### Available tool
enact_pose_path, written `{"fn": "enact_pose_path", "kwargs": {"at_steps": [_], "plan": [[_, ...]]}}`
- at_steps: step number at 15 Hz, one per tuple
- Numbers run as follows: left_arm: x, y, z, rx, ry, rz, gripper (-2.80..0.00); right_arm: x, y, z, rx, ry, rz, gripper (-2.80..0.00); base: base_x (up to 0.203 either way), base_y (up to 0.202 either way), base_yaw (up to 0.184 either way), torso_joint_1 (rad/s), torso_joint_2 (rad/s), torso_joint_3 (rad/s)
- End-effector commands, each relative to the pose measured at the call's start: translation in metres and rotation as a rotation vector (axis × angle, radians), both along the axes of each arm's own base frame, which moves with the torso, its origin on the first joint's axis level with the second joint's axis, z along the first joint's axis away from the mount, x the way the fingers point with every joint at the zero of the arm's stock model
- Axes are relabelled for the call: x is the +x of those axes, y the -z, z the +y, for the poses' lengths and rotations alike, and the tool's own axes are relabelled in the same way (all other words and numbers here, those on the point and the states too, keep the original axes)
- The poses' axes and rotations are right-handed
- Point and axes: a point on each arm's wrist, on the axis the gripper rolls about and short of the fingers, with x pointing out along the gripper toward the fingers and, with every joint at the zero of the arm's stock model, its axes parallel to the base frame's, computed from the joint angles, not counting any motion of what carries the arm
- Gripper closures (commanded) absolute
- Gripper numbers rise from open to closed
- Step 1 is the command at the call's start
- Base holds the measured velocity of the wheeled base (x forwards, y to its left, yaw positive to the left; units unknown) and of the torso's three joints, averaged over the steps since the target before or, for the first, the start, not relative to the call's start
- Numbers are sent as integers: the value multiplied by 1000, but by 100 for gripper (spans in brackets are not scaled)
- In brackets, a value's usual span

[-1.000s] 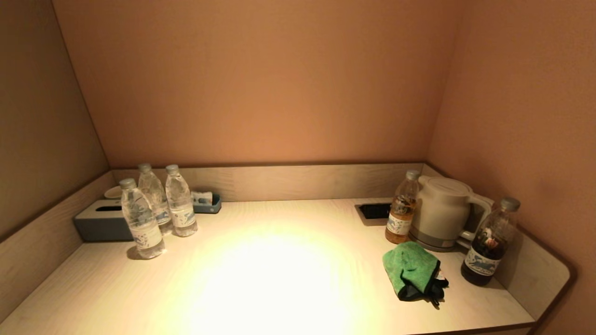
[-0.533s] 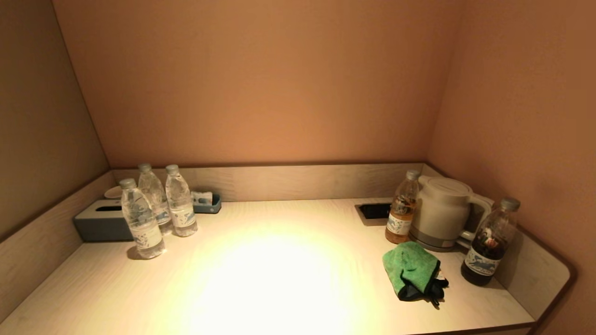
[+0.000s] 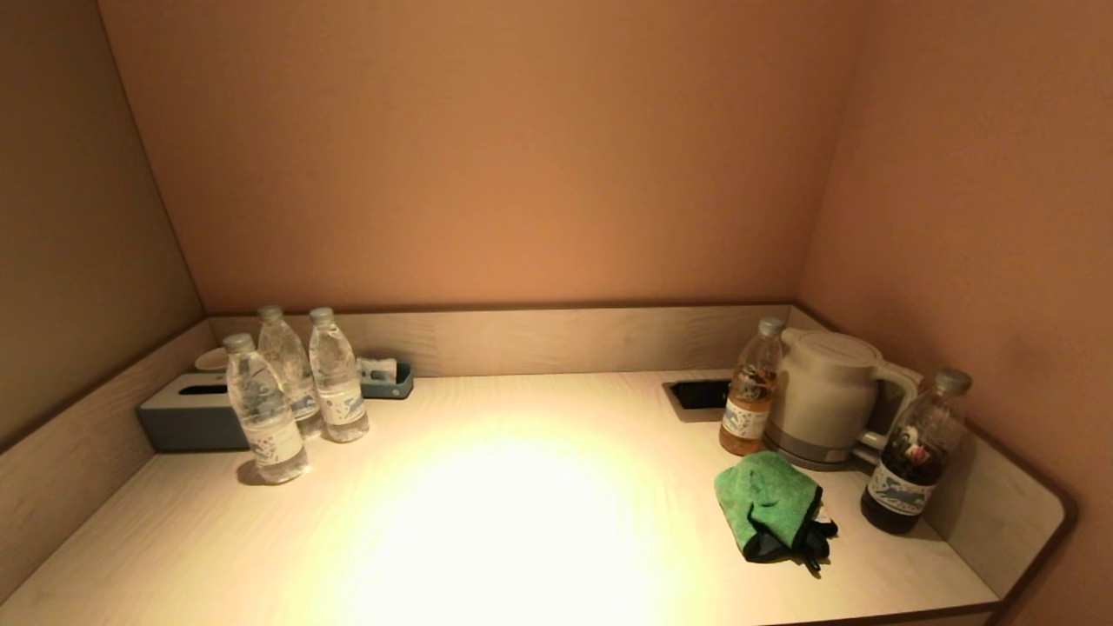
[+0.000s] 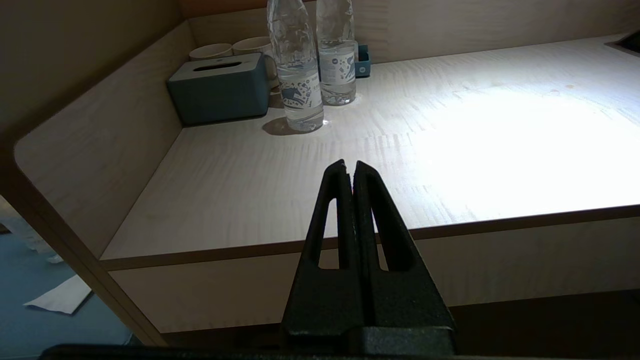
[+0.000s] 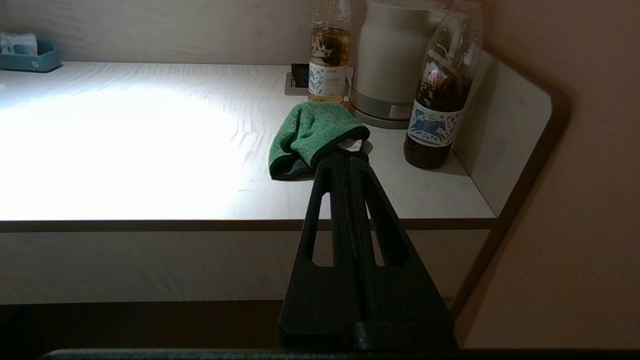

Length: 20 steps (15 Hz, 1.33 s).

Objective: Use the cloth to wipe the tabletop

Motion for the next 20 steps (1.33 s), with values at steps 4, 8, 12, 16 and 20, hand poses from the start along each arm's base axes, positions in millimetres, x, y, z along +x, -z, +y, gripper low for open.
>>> {"fn": "enact_pose_path", "kwargs": {"at_steps": [4,8,12,16,20], "plan": [[0,0,0,0,-1,1,0,0,0,0,-1,0,1,0,0,0,0,0,0,0],[0,0,0,0,-1,0,0,0,0,0,1,0,1,0,0,0,0,0,0,0],[0,0,0,0,0,0,0,0,0,0,-1,0,1,0,0,0,0,0,0,0],[0,0,0,0,-1,0,0,0,0,0,0,0,1,0,0,0,0,0,0,0],[0,0,0,0,-1,1,0,0,0,0,-1,0,1,0,0,0,0,0,0,0]]}}
